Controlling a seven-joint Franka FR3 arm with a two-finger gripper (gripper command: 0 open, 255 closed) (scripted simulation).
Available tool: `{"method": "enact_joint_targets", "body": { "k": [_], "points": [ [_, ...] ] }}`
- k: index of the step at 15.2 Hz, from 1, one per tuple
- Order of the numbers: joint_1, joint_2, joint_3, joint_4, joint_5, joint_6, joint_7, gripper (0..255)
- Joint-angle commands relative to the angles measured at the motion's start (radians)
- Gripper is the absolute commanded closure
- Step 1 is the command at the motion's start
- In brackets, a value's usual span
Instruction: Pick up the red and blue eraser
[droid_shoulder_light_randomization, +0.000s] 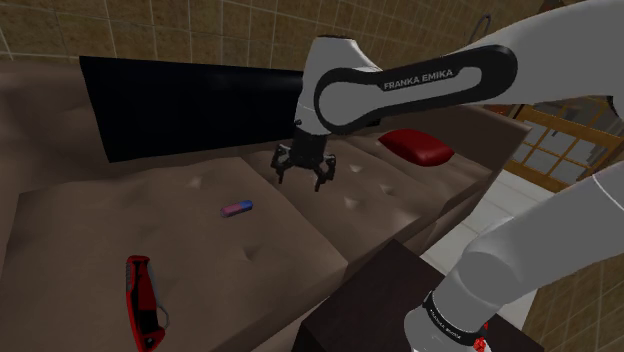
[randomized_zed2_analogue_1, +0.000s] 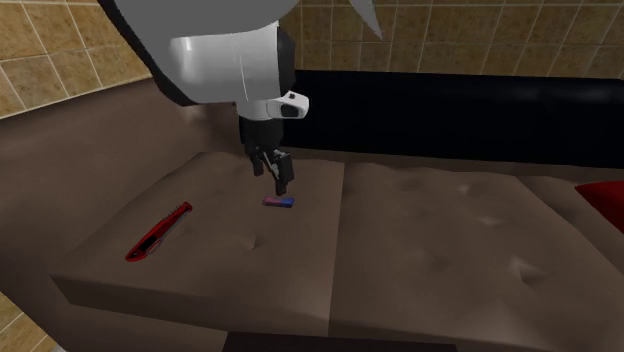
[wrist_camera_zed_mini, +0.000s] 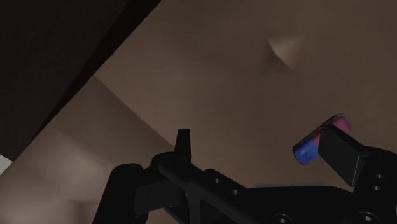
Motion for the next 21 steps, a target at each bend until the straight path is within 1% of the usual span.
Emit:
{"method": "enact_joint_targets", "body": {
  "k": [1,3,5,8,11,14,17,21],
  "points": [
    [-0.028,0.092,0.048,0.034,-0.040,0.055,0.125,0],
    [-0.051,0.184,0.087,0.078,-0.097,0.093,0.251,0],
    [-0.067,0.282,0.114,0.129,-0.170,0.122,0.382,0],
    [-0.062,0.431,0.121,0.217,-0.291,0.145,0.578,0],
    [-0.027,0.574,0.091,0.318,-0.398,0.148,0.754,0],
    [0.023,0.703,0.040,0.428,-0.474,0.139,0.898,0],
    [0.072,0.823,-0.015,0.547,-0.521,0.123,1.015,0],
    [0.127,0.976,-0.085,0.719,-0.551,0.093,1.139,0]
  ]
}}
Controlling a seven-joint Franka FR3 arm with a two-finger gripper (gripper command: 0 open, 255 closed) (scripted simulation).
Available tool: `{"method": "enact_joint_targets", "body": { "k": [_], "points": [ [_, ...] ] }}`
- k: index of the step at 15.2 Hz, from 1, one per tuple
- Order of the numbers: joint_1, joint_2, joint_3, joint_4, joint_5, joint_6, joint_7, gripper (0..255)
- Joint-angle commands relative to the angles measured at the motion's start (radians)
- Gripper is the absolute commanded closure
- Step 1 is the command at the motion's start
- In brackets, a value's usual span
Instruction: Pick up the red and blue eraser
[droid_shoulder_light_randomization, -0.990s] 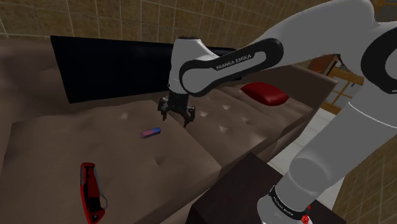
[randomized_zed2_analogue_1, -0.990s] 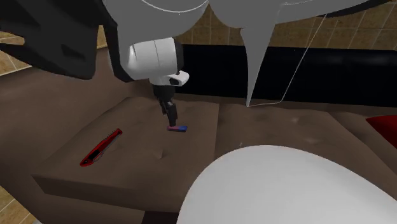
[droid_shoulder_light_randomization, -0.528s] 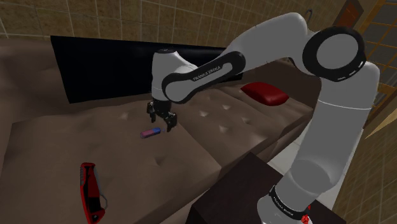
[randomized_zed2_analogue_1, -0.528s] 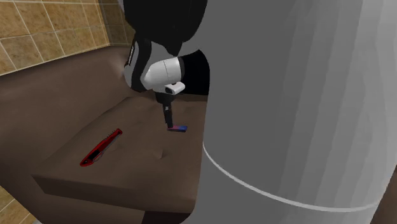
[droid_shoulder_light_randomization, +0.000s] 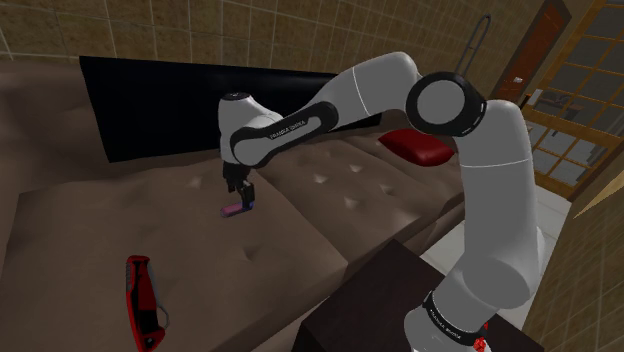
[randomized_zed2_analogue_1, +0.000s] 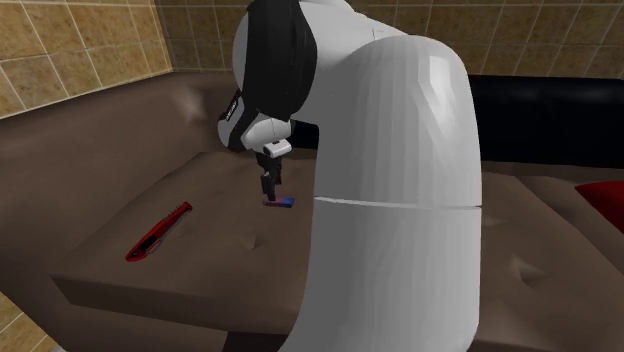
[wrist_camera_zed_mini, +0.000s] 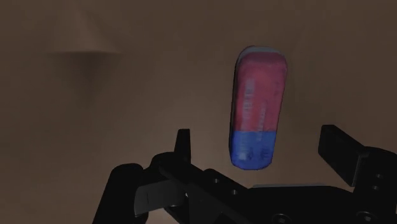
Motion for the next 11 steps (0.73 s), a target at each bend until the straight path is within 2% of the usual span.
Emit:
{"method": "enact_joint_targets", "body": {
  "k": [1,10,11],
  "points": [
    [0.012,0.042,-0.021,0.048,-0.006,-0.008,0.033,0],
    [0.025,0.106,-0.043,0.045,-0.035,0.056,0.053,0],
    [0.026,0.107,-0.043,0.045,-0.035,0.057,0.054,255]
  ]
}}
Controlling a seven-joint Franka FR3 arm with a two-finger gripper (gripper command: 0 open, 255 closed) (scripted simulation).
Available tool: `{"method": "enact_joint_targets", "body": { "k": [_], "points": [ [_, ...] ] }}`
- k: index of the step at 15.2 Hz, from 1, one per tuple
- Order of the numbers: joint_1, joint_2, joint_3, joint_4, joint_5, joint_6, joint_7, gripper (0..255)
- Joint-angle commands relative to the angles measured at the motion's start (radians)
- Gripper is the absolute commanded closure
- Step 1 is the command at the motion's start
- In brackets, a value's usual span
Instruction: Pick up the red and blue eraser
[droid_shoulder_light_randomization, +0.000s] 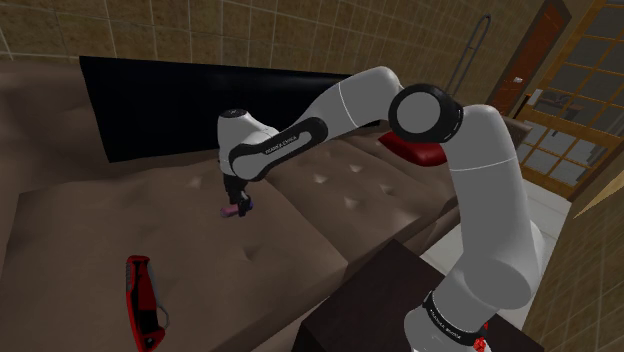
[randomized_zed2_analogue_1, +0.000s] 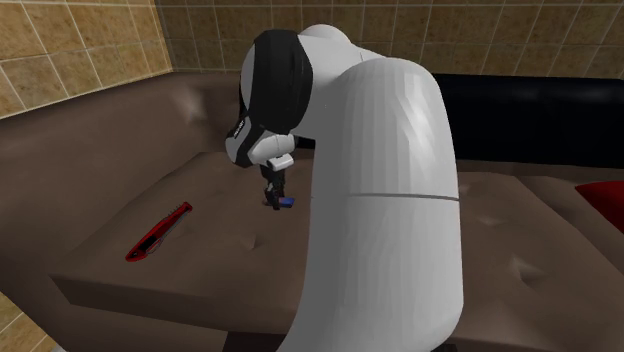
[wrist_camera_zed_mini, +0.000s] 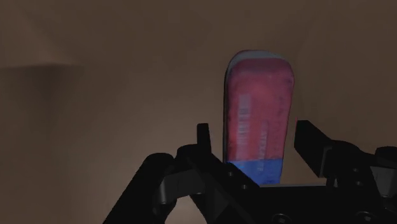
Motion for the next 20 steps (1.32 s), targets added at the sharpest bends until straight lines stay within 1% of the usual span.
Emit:
{"method": "enact_joint_targets", "body": {
  "k": [1,9,20],
  "points": [
    [0.001,0.003,-0.001,0.000,-0.001,0.003,0.001,255],
    [0.000,0.003,-0.001,-0.001,-0.001,0.003,0.000,255],
    [-0.019,-0.087,0.030,0.008,0.040,-0.092,-0.029,255]
  ]
}}
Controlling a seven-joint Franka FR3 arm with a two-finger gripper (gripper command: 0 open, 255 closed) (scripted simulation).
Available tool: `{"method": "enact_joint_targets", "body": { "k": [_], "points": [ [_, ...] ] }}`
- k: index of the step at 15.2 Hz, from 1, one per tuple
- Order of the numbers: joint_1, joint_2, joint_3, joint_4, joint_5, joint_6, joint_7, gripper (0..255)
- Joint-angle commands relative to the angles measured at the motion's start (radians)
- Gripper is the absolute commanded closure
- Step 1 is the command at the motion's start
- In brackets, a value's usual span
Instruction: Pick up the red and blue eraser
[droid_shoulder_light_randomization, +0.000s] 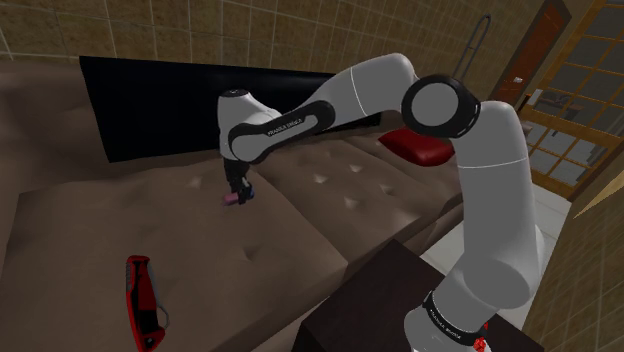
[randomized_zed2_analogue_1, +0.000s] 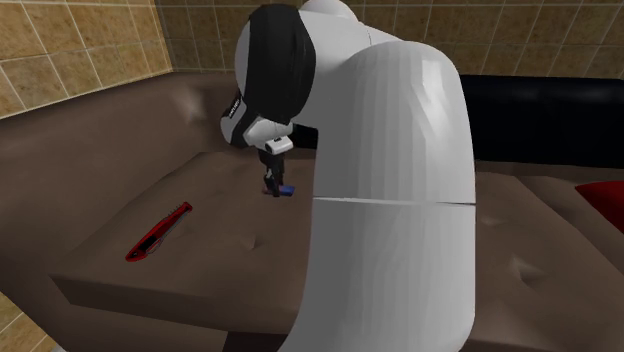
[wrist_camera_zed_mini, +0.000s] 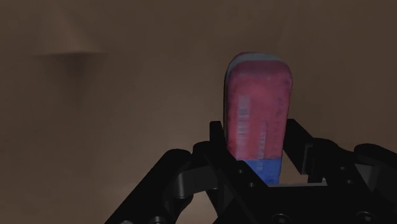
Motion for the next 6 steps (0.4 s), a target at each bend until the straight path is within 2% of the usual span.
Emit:
{"method": "enact_joint_targets", "body": {
  "k": [1,6],
  "points": [
    [-0.003,-0.015,0.005,0.002,0.007,-0.017,-0.004,255],
    [-0.007,-0.038,0.012,0.011,0.019,-0.046,-0.013,255]
  ]
}}
